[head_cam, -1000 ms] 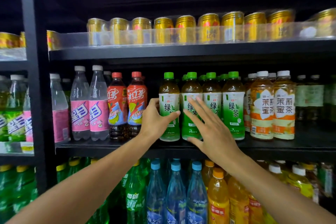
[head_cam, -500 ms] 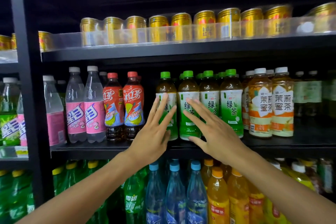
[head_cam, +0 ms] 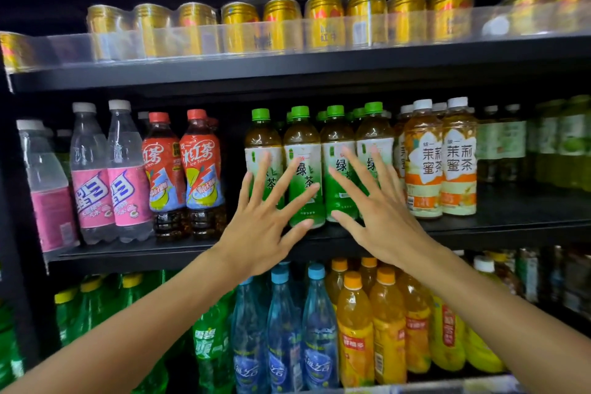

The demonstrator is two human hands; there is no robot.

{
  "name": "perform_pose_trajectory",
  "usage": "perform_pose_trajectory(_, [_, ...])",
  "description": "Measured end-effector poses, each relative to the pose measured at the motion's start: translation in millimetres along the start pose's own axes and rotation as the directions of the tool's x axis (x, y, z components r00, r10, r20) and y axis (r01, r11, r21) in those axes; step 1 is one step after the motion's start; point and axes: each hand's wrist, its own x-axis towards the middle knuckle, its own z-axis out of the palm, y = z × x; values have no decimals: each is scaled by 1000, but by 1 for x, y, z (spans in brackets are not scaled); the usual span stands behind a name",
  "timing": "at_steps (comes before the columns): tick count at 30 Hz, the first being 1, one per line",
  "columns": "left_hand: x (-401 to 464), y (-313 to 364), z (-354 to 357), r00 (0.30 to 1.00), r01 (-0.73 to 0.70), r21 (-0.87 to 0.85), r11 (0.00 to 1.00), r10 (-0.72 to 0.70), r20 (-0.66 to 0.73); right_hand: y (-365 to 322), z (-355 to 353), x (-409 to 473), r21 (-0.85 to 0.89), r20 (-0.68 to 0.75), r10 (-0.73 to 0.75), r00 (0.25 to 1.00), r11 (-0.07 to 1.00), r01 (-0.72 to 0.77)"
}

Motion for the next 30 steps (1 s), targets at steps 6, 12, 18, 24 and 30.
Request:
perform_pose_trajectory(6, [3,-4,9,999,9,71,997,-11,30,12,7,0,-84,52,11,999,996,-7])
perform_pose_trajectory(12, [5,-5,10,999,16,87,996,-19,41,14,9,0,-94,58,10,998,996,-5])
perform_pose_trajectory(18, [8,-3,9,997,35,102,994,-41,64,14,8,-1,-91,62,12,998,996,-6])
perform_pose_trajectory(24, [9,-2,6,992,46,95,994,-56,109,15,8,-1,-75,51,0,999,997,4])
perform_pose_trajectory(30, [-15,0,-12,995,83,-31,996,-81,56,2,-9,-10,132,-100,-25,995,991,38])
